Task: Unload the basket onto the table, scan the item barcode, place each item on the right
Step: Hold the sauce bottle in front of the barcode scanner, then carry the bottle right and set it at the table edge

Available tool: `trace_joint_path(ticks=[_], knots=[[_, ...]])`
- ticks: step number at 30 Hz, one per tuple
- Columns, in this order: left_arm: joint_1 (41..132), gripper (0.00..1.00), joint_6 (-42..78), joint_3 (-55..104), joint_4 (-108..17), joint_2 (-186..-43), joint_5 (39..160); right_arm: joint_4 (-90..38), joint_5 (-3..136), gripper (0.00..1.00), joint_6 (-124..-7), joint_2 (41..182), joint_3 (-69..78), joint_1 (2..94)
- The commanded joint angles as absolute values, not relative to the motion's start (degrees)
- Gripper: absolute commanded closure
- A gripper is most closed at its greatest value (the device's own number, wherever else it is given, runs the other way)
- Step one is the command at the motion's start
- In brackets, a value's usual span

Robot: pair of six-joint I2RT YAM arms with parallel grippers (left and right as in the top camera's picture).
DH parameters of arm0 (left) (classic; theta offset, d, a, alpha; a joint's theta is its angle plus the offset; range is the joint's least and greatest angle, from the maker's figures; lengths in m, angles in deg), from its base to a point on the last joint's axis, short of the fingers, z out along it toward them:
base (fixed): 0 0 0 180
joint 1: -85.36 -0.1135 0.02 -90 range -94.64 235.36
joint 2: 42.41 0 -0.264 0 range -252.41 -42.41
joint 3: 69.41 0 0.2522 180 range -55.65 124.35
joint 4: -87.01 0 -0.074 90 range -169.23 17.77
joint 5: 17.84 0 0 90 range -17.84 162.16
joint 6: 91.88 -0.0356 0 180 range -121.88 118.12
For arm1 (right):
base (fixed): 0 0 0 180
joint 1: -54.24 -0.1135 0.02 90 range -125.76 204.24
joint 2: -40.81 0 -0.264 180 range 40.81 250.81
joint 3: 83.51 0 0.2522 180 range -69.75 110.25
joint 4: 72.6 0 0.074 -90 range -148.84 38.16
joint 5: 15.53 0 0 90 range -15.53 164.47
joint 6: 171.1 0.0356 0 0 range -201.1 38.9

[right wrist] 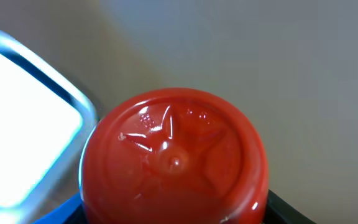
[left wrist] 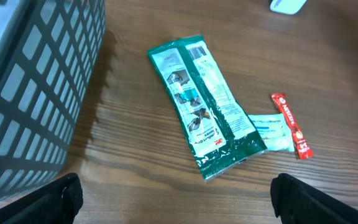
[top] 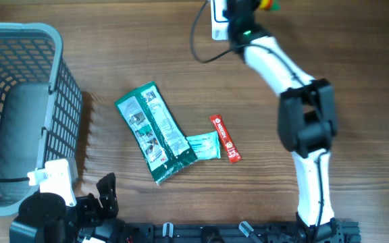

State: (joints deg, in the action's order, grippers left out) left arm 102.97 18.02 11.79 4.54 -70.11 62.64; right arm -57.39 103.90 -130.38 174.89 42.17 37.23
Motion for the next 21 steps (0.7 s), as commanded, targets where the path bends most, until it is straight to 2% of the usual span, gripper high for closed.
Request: trace_joint_path(ticks=[1,4,8,11,14,16,17,20,21], knots=[[102.70,0.00,18.52,11.75,4.43,-70.11,62.73,-49.85,109.34,0.73,-123.98,167.76,43.83,50.14],[102.70,0.00,18.52,11.75,4.43,-70.11,62.73,-38.48,105.19,0.73,-112.31,168.37,42.12,63.39],[102.70,0.00,18.52,11.75,4.43,-70.11,62.73,-36.65,102.50,0.73,-103.91,168.85,36.86,76.68],[102.70,0.00,18.52,11.75,4.43,-70.11,62.73,-34.70,93.54,0.69,-98.40,168.90,35.52,82.16],[102.70,0.00,18.52,11.75,4.43,-70.11,62.73,-33.06,90.96,0.69,-90.58,170.69,35.52,84.79],[102.70,0.00,18.52,11.75,4.43,-70.11,62.73,-32.08,89.51,0.50,-85.51,171.02,35.52,85.71],[102.70,0.00,18.52,11.75,4.43,-70.11,62.73,-31.69,89.38,0.35,-84.72,171.02,35.55,85.77],[102.70,0.00,18.52,11.75,4.43,-70.11,62.73,-27.49,89.36,0.07,-83.24,171.00,35.55,85.84],[102.70,0.00,18.52,11.75,4.43,-70.11,62.73,-25.87,89.34,0.00,-81.29,171.00,35.55,86.03]])
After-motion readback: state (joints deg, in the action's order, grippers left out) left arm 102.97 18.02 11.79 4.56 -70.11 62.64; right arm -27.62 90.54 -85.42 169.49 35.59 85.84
